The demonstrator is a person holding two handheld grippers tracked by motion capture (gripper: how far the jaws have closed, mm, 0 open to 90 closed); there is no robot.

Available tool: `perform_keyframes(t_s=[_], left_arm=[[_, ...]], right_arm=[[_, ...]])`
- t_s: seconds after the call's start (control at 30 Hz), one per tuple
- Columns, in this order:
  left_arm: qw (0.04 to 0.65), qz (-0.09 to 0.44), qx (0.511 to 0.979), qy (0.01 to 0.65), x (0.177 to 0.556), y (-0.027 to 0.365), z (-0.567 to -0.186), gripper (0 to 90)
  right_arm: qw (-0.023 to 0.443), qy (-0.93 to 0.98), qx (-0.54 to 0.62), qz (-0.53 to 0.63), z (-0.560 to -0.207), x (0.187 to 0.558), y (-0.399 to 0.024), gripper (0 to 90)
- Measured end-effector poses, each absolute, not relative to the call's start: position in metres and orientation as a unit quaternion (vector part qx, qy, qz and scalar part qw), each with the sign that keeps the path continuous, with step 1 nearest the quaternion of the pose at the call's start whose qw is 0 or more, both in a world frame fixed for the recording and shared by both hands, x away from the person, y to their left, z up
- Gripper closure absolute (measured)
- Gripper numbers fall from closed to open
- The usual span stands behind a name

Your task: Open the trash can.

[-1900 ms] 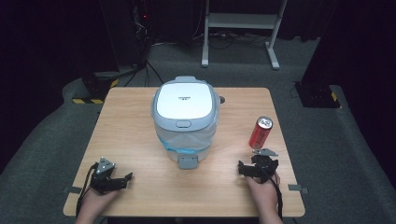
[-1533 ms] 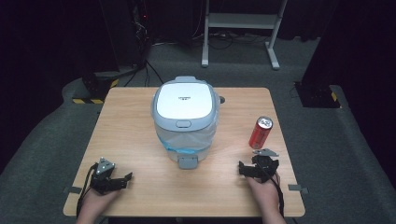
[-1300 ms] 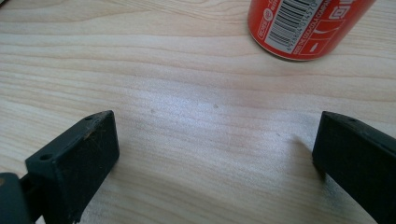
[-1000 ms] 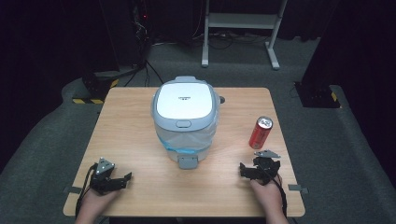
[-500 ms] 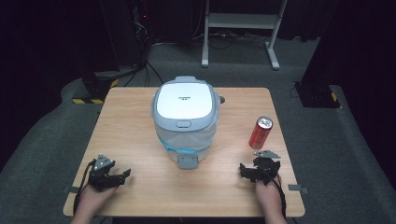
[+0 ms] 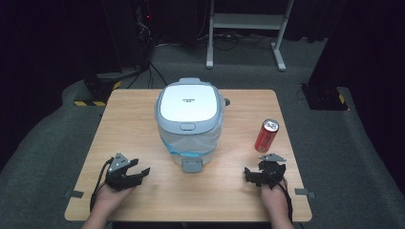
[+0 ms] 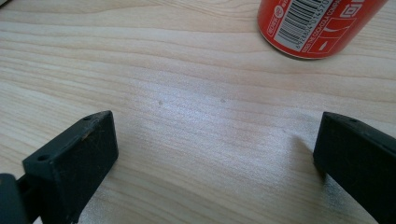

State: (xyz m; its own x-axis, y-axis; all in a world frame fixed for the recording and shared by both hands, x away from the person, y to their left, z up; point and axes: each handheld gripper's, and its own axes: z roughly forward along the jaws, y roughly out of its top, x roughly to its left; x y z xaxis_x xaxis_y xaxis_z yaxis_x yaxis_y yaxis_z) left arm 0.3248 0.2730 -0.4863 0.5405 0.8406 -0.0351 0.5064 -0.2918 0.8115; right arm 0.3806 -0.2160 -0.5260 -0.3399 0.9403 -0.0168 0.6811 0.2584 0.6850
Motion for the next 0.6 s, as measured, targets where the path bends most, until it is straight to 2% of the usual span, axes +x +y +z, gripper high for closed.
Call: perform_keyframes(t_s=[0.43, 0.6], left_arm=[[0.416, 0.165, 0.798, 0.404, 0.339, 0.23, -0.486, 36.5], [0.431, 0.152, 0.8, 0.389, 0.338, 0.218, -0.485, 41.6]], right_arm=[[0.216, 0.764, 0.53, 0.298, -0.526, 0.38, -0.215, 0.0], [0.215, 0.765, 0.529, 0.298, -0.526, 0.38, -0.215, 0.0]])
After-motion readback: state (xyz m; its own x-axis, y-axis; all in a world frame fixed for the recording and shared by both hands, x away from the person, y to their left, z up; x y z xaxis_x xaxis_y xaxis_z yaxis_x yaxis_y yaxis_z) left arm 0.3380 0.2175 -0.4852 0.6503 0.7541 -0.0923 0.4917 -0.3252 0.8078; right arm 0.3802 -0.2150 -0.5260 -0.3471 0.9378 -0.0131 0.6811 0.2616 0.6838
